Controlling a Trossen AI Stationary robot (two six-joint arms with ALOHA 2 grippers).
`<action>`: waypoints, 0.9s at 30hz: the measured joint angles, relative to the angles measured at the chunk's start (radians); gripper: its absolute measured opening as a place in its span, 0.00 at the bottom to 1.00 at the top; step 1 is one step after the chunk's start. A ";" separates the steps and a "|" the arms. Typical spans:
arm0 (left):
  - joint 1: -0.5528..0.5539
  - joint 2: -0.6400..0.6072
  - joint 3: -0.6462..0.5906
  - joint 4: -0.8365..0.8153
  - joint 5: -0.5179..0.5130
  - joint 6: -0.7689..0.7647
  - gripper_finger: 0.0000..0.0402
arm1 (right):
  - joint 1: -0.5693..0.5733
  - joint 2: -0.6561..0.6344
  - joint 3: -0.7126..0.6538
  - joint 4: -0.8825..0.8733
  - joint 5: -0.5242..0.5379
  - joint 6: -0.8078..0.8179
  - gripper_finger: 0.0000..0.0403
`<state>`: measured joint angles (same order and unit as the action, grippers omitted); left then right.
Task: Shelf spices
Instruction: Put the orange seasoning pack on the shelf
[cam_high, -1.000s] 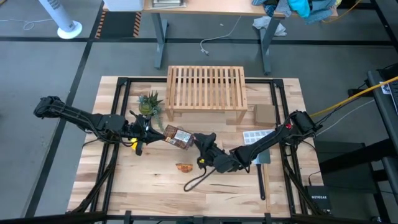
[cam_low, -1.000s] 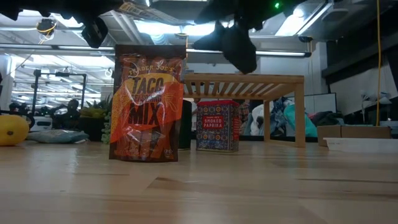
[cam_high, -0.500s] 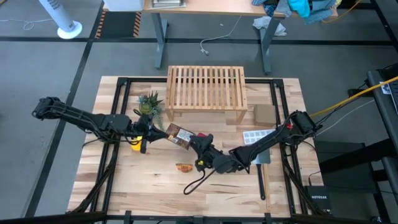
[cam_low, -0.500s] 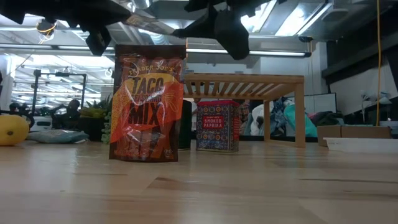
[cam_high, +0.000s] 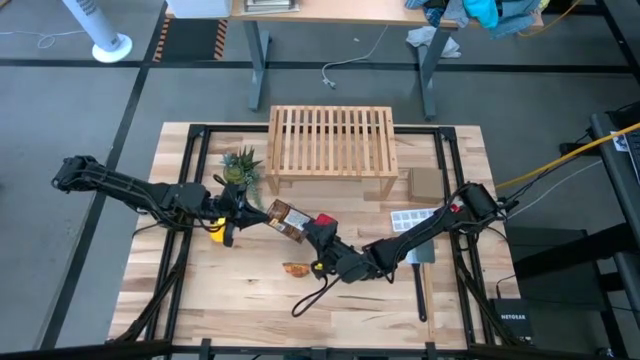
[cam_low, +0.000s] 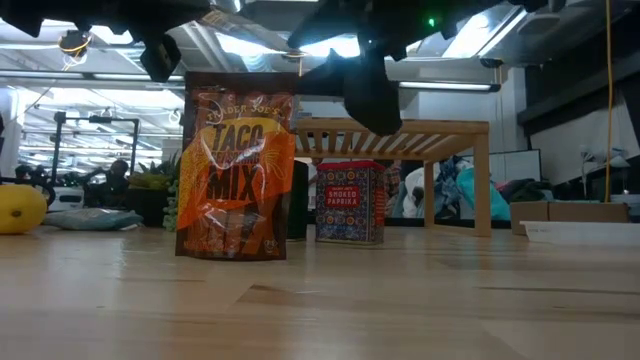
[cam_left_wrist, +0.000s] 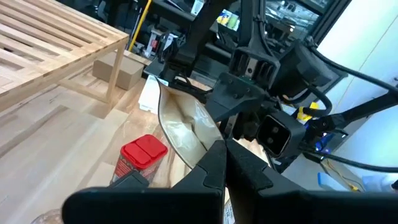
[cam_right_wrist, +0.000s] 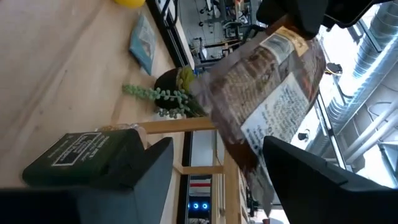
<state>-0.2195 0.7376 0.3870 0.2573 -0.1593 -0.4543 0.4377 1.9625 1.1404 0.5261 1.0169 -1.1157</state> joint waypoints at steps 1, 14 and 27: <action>0.000 0.000 0.000 0.000 0.000 -0.008 0.00 | 0.000 0.000 0.000 0.000 0.001 0.000 0.63; -0.001 0.000 0.000 0.001 0.003 -0.018 0.00 | -0.032 0.000 0.001 0.073 -0.074 -0.071 0.26; -0.002 -0.001 0.000 0.003 0.019 0.000 0.00 | -0.036 0.000 0.059 0.070 0.002 -0.103 0.02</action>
<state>-0.2211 0.7368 0.3870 0.2607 -0.1398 -0.4546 0.4013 1.9625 1.1995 0.5959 1.0187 -1.2189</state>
